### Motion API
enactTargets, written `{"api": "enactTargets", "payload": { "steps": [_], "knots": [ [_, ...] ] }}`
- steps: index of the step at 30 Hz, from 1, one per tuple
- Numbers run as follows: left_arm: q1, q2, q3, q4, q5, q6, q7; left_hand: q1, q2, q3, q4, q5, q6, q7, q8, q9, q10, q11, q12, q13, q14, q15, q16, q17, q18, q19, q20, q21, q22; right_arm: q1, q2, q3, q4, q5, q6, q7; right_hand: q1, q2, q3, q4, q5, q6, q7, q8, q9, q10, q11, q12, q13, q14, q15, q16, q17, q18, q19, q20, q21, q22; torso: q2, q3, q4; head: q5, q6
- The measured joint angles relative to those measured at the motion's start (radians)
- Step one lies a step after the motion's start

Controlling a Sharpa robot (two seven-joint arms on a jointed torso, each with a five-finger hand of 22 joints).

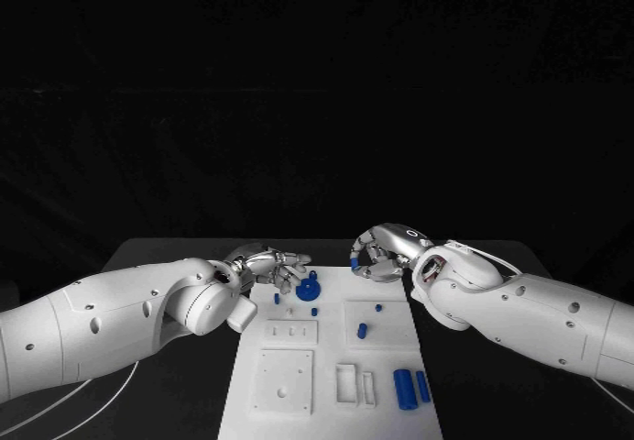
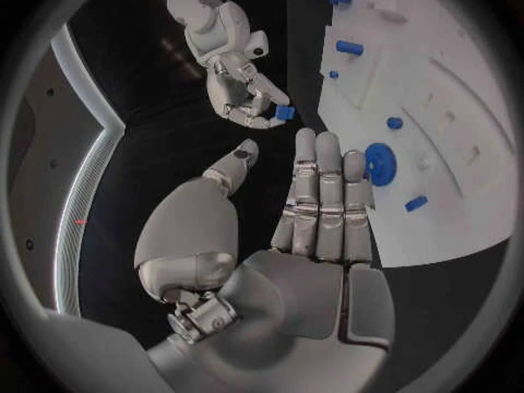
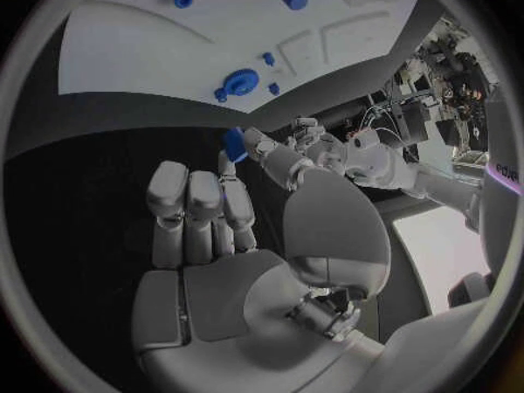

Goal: Assemble the parts on the task board

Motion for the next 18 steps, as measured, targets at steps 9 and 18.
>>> {"api": "enactTargets", "payload": {
  "steps": [9,18],
  "knots": [
    [0.002,0.049,-0.001,-0.011,-0.052,0.0,-0.056,-0.017,-0.017,0.02,0.05,0.0,-0.014,0.007,-0.012,-0.003,-0.035,0.014,-0.012,0.012,-0.03,0.012,-0.007,-0.007,0.0,-0.019,0.007,0.0,-0.006,0.001,0.042,0.0,0.029,-0.036,0.012,-0.043,0.0,0.0,0.003,0.003,-0.004,0.0,0.0,0.001,0.0,0.0,0.0,0.0,0.0,0.0,0.0,0.0,0.001,0.001,0.004,-0.003,0.0,0.0,-0.017,0.0006,0.0001,0.013,-0.006],
    [0.002,0.061,-0.001,-0.013,-0.078,0.0,-0.078,-0.017,-0.017,0.024,0.06,0.0,-0.014,0.007,-0.012,-0.003,-0.043,0.014,-0.019,0.014,-0.033,0.016,-0.007,-0.008,0.0,-0.026,0.007,0.0,-0.006,0.001,0.078,-0.003,0.039,-0.049,0.025,-0.062,-0.006,-0.007,0.003,0.003,-0.004,0.0,0.001,0.004,0.0,0.0,0.0,0.0,0.0,-0.004,-0.003,-0.004,0.001,0.001,0.004,-0.003,0.0,0.0,-0.022,0.0007,0.0011,0.012,-0.008]
  ]
}}
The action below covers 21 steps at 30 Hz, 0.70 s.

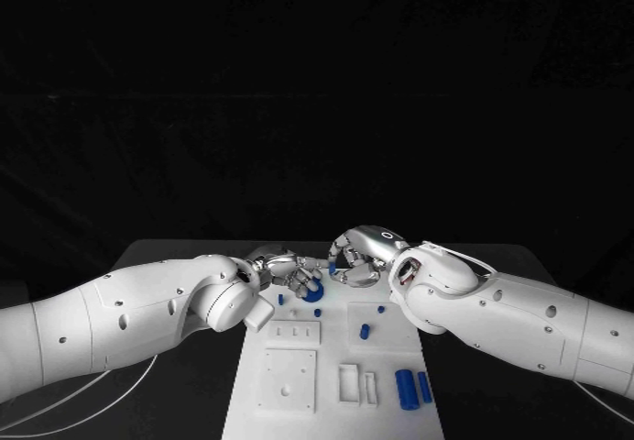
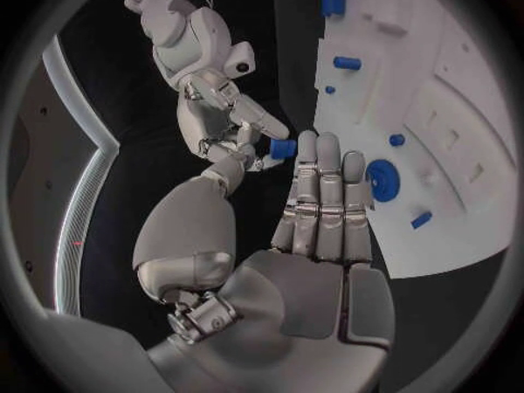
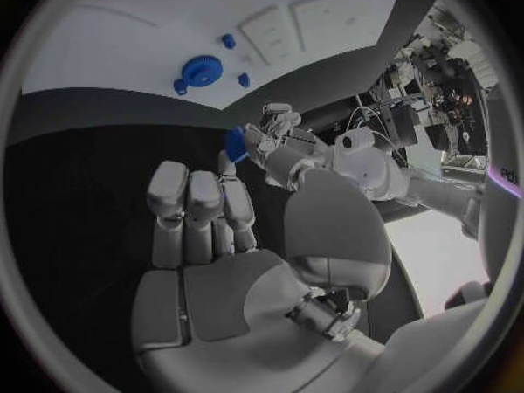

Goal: Assemble the parts on the task board

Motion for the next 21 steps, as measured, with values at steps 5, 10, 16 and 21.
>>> {"api": "enactTargets", "payload": {
  "steps": [5,10,16,21],
  "knots": [
    [0.0,0.006,0.0,-0.002,-0.008,0.0,-0.005,0.0,0.0,0.0,0.0,0.0,0.0,0.0,0.0,0.0,0.0,0.0,0.0,0.002,0.0,0.0,0.0,0.0,0.0,0.0,0.0,0.0,-0.001,0.0,0.004,-0.001,0.003,-0.004,0.004,-0.006,0.0,0.0,0.003,0.003,0.0,0.0,0.0,0.0,0.0,0.0,0.0,0.0,0.0,0.0,0.0,0.0,0.001,0.001,0.0,0.0,0.0,0.0,0.0,-0.0001,0.0005,0.0,0.001],
    [0.0,0.011,0.0,-0.007,-0.013,0.001,-0.009,0.0,0.0,0.0,0.0,0.0,0.0,0.0,0.0,0.0,0.0,0.0,0.0,0.003,0.0,0.0,0.0,0.0,0.0,0.0,0.0,0.0,-0.001,0.0,0.008,-0.002,0.01,-0.006,0.008,-0.009,0.0,0.0,0.003,0.003,0.0,-0.001,0.001,0.0,0.0,0.0,0.0,0.0,0.0,0.0,0.0,0.0,0.001,0.001,0.001,0.001,0.0,0.0,0.001,0.0,0.0009,-0.001,0.001],
    [0.0,0.015,0.0,-0.009,-0.018,0.002,-0.013,0.013,0.013,0.0,0.0,0.0,0.0,0.0,0.0,0.0,-0.004,0.004,0.0,0.009,0.0,0.0,0.0,-0.001,0.0,0.0,0.0,0.0,-0.001,0.0,0.013,-0.003,0.015,-0.008,0.011,-0.011,-0.002,-0.002,0.003,0.003,0.002,0.002,-0.002,-0.001,0.0,0.0,0.0,0.0,0.0,-0.001,0.001,0.0,0.001,0.001,0.001,0.002,0.0,0.0,0.002,-0.0002,0.001,0.001,0.0],
    [0.0,0.017,-0.001,-0.009,-0.021,0.006,-0.017,0.028,0.028,-0.003,-0.003,0.0,0.0,0.0,0.0,0.0,-0.004,0.004,0.0,0.015,0.0,0.0,0.0,-0.001,0.0,0.0,0.0,0.0,-0.001,0.0,0.018,-0.005,0.013,-0.008,0.013,-0.012,-0.003,-0.003,0.003,0.003,0.004,0.002,-0.002,-0.002,0.008,0.0,0.0,0.0,0.0,-0.001,0.001,0.0,0.001,0.001,0.001,0.002,0.0,0.0,0.002,-0.0004,0.0009,0.001,-0.001]
  ]
}}
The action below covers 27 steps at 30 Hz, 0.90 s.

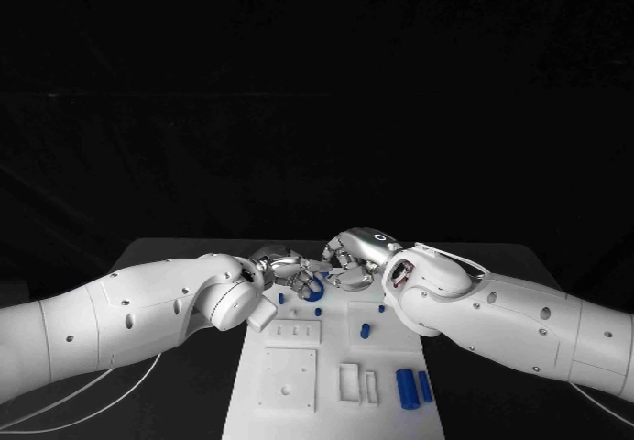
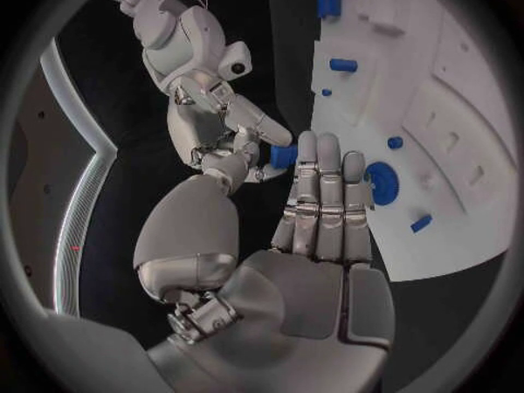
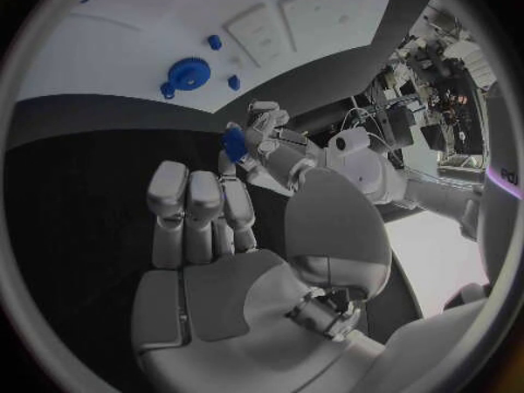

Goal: Assemble the parts on the task board

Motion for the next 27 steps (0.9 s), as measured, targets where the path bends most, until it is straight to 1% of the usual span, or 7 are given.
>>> {"api": "enactTargets", "payload": {
  "steps": [3,12,14,16,21,24,27],
  "knots": [
    [0.0,0.0,0.0,0.0,-0.002,0.003,-0.003,0.011,0.01,-0.005,-0.005,0.0,0.005,-0.005,0.004,0.001,0.0,0.0,0.0,0.004,0.0,0.0,0.0,0.0,0.0,-0.004,0.004,0.0,0.0,0.0,0.004,-0.002,-0.001,0.0,0.001,0.0,-0.001,-0.001,0.0,0.0,0.0,0.0,0.0,-0.001,0.006,0.0,0.0,0.0,0.0,-0.001,0.001,0.0,0.0,0.0,0.0,0.0,0.0,0.0,0.0,-0.0001,0.0002,-0.001,0.0],
    [0.0,0.0,-0.001,0.002,-0.006,0.011,-0.005,0.042,0.063,-0.011,-0.034,0.0,0.021,-0.013,0.011,0.006,0.0,0.0,0.0,0.018,0.0,0.0,0.0,-0.001,0.0,-0.004,0.004,0.004,-0.001,0.001,0.014,-0.009,-0.006,-0.001,0.005,-0.001,-0.001,-0.001,0.0,0.0,0.0,0.0,0.0,-0.003,0.006,0.0,0.0,0.0,0.0,-0.001,0.001,0.0,0.0,0.0,0.0,0.0,0.0,0.0,0.0,-0.001,0.0003,-0.002,-0.001],
    [-0.001,0.0,-0.001,0.002,-0.006,0.012,-0.005,0.048,0.08,-0.014,-0.044,0.0,0.029,-0.014,0.013,0.006,0.004,-0.004,0.0,0.021,0.0,0.0,0.0,-0.001,0.0,-0.004,0.004,0.004,-0.003,0.001,0.014,-0.01,-0.006,-0.001,0.005,-0.001,-0.002,-0.002,0.0,0.0,0.0,0.0,0.0,-0.003,0.006,0.0,0.0,0.0,0.0,-0.001,0.001,0.0,0.0,0.0,0.0,0.0,0.0,0.0,0.0,-0.0009,0.0003,-0.002,-0.002],
    [-0.001,-0.001,-0.001,0.002,-0.007,0.012,-0.005,0.055,0.09,-0.012,-0.052,0.0,0.03,-0.016,0.015,0.005,0.004,-0.004,0.0,0.025,0.0,0.0,0.0,-0.002,0.0,-0.007,0.0,0.004,-0.003,0.001,0.014,-0.011,-0.006,-0.001,0.006,-0.001,-0.003,-0.003,0.0,0.0,0.0,0.0,0.0,-0.003,0.006,0.0,0.0,0.0,0.0,-0.001,0.001,0.0,0.0,0.001,0.0,0.0,0.0,0.0,0.0,-0.001,0.0003,-0.002,-0.002],
    [-0.001,-0.001,-0.002,0.001,-0.007,0.013,-0.007,0.069,0.144,-0.01,-0.078,0.0,0.048,-0.022,0.015,0.001,0.011,-0.011,0.0,0.036,0.0,0.0,0.0,-0.004,0.0,-0.011,0.003,0.008,-0.007,0.002,0.015,-0.015,-0.006,-0.001,0.006,0.0,-0.004,-0.004,0.0,0.0,0.0,0.0,0.0,-0.003,0.006,0.0,0.0,0.0,0.0,0.003,-0.002,0.0,0.0,0.001,0.0,0.0,0.0,0.0,0.0,-0.0015,-0.0001,-0.002,-0.003],
    [-0.001,-0.002,-0.002,0.001,-0.008,0.013,-0.008,0.081,0.156,0.002,-0.091,0.0,0.06,-0.025,0.024,0.001,0.019,-0.019,0.0,0.043,0.0,0.0,0.004,-0.005,0.0,-0.011,0.003,0.01,-0.008,0.002,0.014,-0.015,-0.006,-0.001,0.006,0.0,-0.004,-0.004,0.0,0.0,0.0,0.0,0.0,-0.003,0.005,0.0,0.0,0.0,0.0,0.003,-0.002,0.0,0.001,0.001,0.0,0.0,0.0,0.0,0.0,-0.0012,-0.0001,-0.002,-0.003],
    [-0.001,-0.002,-0.002,0.001,-0.009,0.014,-0.009,0.081,0.157,0.022,-0.092,0.0,0.068,-0.031,0.024,0.001,0.022,-0.022,0.0,0.048,0.0,0.0,0.007,-0.005,0.0,-0.011,0.003,0.012,-0.01,0.002,0.014,-0.016,-0.006,-0.001,0.007,0.001,-0.008,-0.008,0.0,0.0,0.0,0.0,0.0,-0.005,0.005,0.0,0.0,0.0,0.0,0.003,-0.002,0.0,0.001,0.001,0.0,0.0,0.0,0.0,0.0,-0.001,-0.0001,-0.002,-0.004]
  ]
}}
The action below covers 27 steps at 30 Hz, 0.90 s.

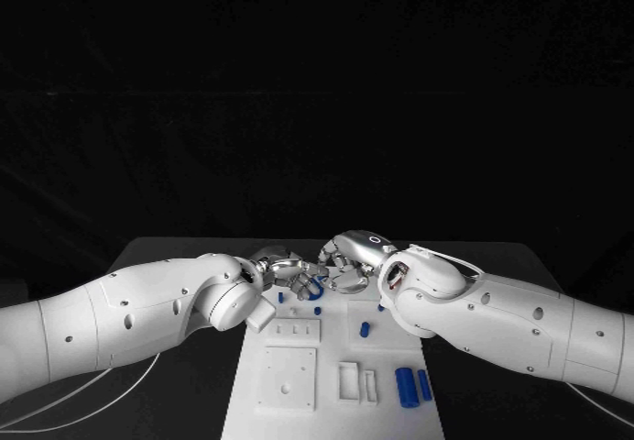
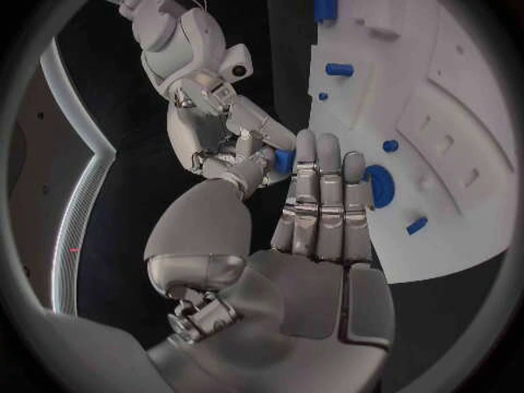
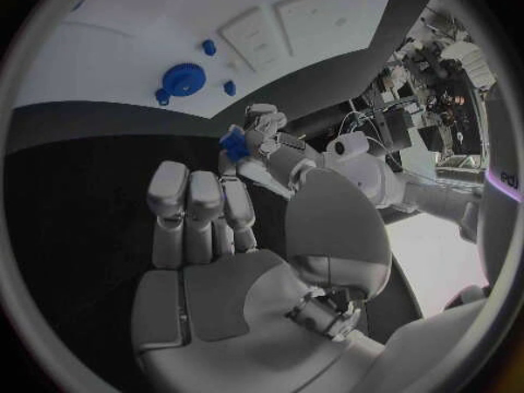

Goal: Assemble the parts on the task board

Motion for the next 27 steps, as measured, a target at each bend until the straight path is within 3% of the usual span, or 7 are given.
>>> {"api": "enactTargets", "payload": {
  "steps": [12,20,27],
  "knots": [
    [0.001,0.0,0.001,-0.001,-0.016,0.007,-0.005,0.0,0.0,0.033,-0.002,0.0,0.043,-0.001,0.022,0.013,0.054,-0.025,0.023,0.031,0.027,-0.019,0.031,0.009,0.0,0.003,0.002,0.018,-0.002,-0.001,-0.001,-0.001,0.0,0.0,0.001,0.0,0.0,0.0,0.0,0.0,0.0,0.0,0.0,0.003,-0.001,0.0,0.0,0.0,0.0,0.0,0.0,0.0,0.0,0.0,0.0,0.0,0.0,0.0,0.0,0.0006,-0.0002,0.0,-0.001],
    [0.001,0.0,0.001,-0.001,-0.037,0.014,-0.011,-0.006,-0.006,0.055,-0.022,0.074,0.056,0.011,0.041,0.015,0.078,-0.042,0.077,0.082,0.055,-0.047,0.094,0.034,0.0,0.03,-0.007,0.058,0.001,-0.001,0.0,-0.002,0.0,0.0,0.005,0.0,-0.004,-0.004,0.003,0.003,0.0,-0.001,0.0,0.003,0.0,0.0,0.0,0.0,0.0,0.001,0.002,0.0,0.0,0.0,0.0,0.0,0.0,0.0,0.001,0.0012,-0.0014,0.001,-0.002],
    [0.001,0.001,0.002,-0.002,-0.046,0.014,-0.016,-0.016,-0.007,0.059,-0.041,0.096,0.062,0.012,0.045,0.016,0.08,-0.055,0.128,0.13,0.079,-0.071,0.169,0.057,0.0,0.058,-0.017,0.113,0.016,-0.001,0.002,-0.002,-0.001,0.001,0.008,0.001,0.0,-0.008,0.002,0.004,0.0,-0.002,0.0,0.003,0.001,0.0,0.0,-0.002,0.0,0.001,0.002,0.0,0.0,0.001,0.0,0.0,0.0,0.0,0.001,0.0008,-0.0012,-0.001,-0.002]
  ]
}}
